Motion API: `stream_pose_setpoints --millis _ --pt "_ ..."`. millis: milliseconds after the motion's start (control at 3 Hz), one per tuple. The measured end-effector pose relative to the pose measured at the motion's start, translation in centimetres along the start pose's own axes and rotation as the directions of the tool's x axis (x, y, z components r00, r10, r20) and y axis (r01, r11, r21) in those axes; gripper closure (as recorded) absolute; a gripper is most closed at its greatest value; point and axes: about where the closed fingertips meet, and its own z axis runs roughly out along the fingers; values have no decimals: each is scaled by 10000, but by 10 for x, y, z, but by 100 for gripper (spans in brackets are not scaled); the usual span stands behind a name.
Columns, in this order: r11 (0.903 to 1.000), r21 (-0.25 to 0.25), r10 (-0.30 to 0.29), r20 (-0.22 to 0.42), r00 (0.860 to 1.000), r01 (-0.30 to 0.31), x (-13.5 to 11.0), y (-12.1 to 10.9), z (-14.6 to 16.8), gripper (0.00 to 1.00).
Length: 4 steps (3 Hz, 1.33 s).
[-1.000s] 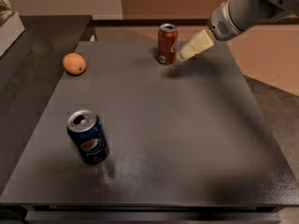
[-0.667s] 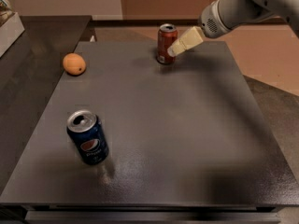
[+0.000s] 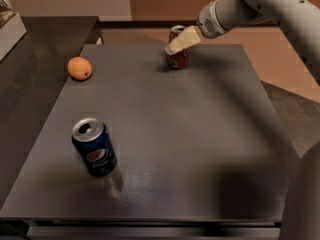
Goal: Move coke can near orange
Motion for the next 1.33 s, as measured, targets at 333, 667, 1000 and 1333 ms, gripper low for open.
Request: stream_pose_setpoints --millis 333,667,1000,1333 --pt "9999 -105 11 13 10000 -10 1 -2 19 0" --pt "9999 -110 11 -51 10000 -11 1 -3 31 18" --pt "9999 -161 47 -87 10000 -48 3 -4 36 42" --pt "9995 -316 87 2 10000 -87 2 -3 36 64"
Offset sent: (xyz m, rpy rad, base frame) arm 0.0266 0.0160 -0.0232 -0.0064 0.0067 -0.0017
